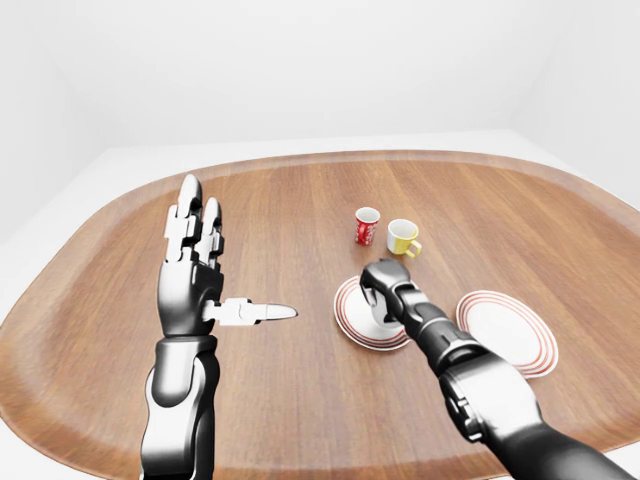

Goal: Put the white mug on the left plate.

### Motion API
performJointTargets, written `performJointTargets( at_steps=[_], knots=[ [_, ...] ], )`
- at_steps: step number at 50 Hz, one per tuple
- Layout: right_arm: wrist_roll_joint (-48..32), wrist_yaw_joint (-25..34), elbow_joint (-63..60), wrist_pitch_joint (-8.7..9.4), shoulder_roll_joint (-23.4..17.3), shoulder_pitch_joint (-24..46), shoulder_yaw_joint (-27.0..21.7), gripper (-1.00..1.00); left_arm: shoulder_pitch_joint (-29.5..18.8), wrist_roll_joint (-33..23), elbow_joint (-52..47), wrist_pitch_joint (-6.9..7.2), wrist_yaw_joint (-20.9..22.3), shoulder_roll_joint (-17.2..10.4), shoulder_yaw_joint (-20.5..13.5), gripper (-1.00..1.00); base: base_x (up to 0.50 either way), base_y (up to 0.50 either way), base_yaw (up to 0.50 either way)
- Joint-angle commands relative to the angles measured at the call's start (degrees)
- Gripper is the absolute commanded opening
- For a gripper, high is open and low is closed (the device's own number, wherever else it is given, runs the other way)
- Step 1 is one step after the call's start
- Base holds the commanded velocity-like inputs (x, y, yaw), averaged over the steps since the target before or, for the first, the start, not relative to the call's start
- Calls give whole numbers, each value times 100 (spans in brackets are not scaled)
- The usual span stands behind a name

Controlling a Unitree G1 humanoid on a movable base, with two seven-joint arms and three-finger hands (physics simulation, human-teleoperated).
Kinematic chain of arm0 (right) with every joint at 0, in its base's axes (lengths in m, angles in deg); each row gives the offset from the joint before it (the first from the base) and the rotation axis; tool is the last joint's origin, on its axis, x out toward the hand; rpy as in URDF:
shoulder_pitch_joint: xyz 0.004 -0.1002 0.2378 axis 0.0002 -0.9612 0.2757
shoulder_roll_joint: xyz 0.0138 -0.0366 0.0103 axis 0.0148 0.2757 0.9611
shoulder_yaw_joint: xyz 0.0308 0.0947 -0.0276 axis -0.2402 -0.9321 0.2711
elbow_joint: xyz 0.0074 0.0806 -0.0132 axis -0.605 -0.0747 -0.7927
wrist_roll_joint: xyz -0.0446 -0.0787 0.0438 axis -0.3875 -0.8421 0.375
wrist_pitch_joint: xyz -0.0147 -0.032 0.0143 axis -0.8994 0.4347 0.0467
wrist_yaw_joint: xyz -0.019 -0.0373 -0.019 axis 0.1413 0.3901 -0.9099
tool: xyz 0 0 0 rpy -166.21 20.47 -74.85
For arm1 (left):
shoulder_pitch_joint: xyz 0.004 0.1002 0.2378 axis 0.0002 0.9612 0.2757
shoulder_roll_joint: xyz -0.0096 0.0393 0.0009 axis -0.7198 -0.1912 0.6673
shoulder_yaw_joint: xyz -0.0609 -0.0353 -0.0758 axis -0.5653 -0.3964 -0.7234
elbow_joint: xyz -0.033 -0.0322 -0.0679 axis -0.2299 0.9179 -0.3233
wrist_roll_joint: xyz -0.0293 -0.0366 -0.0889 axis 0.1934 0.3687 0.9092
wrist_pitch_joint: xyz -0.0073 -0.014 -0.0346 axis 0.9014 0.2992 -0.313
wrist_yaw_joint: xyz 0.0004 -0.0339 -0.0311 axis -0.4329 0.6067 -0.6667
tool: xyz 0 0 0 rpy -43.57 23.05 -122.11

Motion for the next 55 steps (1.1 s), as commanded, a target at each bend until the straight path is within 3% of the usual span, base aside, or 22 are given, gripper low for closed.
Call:
performJointTargets(
  at_steps=[1,13,14,16,17,23,25,55],
  knots=[
    [-86,-119,0,0,-3,-25,8,-100,2,-3,4,0,2,1,2,100,0,0,0],
    [-133,-147,-4,0,-23,20,17,-94,2,-9,-15,0,-1,1,8,100,0,0,0],
    [-147,-169,-2,0,-25,22,22,-74,1,-6,-14,0,0,2,5,100,0,0,0],
    [-166,-172,1,0,-27,11,28,6,8,-11,2,0,3,2,7,100,0,0,0],
    [-173,-166,3,0,-28,7,28,23,5,-9,-7,0,1,3,8,100,0,0,0],
    [-204,-159,12,0,-39,-8,25,88,9,-13,7,0,0,4,9,100,0,0,0],
    [-221,-142,14,0,-40,-27,30,100,1,-12,9,0,-1,2,5,100,0,0,0],
    [-266,122,-7,0,-29,-136,28,100,19,-14,21,0,4,6,17,100,0,0,0]
  ],
)
